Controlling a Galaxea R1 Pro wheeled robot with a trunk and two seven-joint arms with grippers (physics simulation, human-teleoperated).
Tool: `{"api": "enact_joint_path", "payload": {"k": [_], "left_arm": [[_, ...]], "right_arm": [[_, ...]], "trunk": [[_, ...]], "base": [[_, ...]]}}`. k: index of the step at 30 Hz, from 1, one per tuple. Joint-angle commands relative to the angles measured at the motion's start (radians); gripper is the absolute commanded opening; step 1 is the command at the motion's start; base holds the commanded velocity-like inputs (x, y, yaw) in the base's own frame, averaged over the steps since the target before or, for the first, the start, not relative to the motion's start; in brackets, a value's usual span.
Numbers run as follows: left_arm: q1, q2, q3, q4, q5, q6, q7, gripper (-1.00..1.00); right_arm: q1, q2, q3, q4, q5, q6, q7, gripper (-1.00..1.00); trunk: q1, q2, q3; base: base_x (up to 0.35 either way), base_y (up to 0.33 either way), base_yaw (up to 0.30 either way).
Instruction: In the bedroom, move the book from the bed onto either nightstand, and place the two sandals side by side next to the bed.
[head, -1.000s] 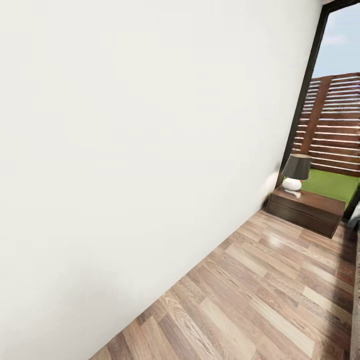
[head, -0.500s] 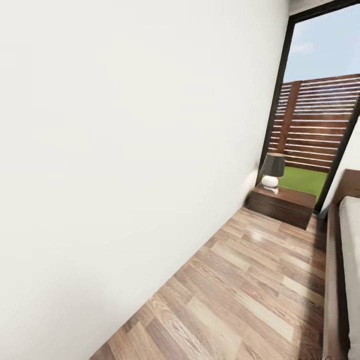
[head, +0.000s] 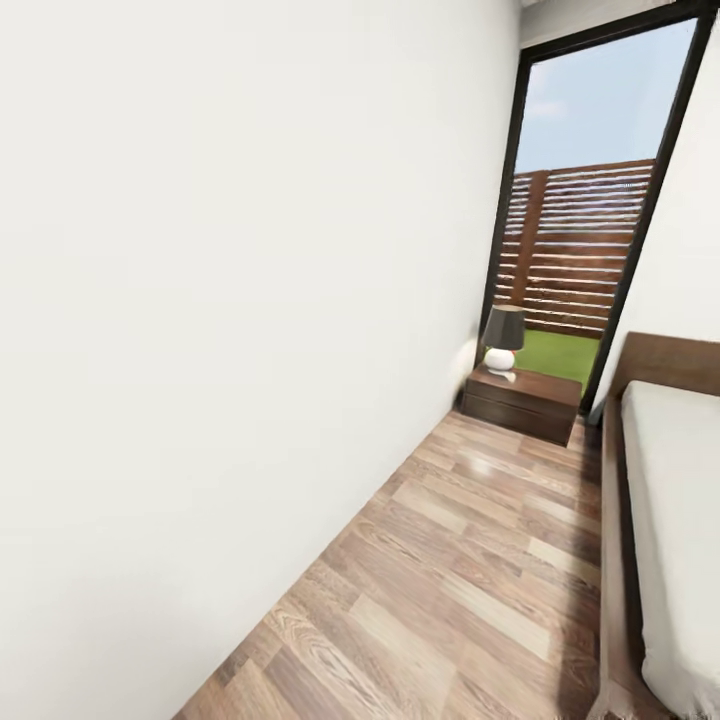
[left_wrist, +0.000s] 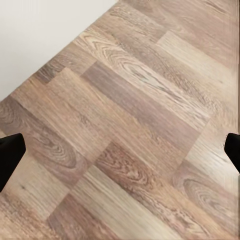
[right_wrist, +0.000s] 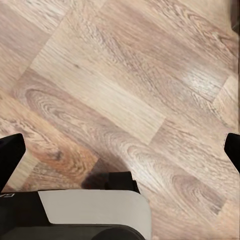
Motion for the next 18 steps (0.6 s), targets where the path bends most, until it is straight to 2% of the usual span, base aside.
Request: {"api": "enact_joint_path", "payload": {"k": [1,18], "left_arm": [[0.0,0.0,0.0,0.0,0.004,-0.003,-0.001,1.0],[-0.001,0.0,0.0,0.0,0.004,-0.003,-0.001,1.0]], "right_arm": [[0.0,0.0,-0.002,-0.001,0.0,-0.002,-0.001,1.0],[0.0,0.0,-0.002,-0.001,0.0,-0.002,-0.001,1.0]], "trunk": [[0.0,0.0,0.0],[0.0,0.0,0.012]], "base": [[0.0,0.0,-0.235],[0.0,0.0,-0.235]]}}
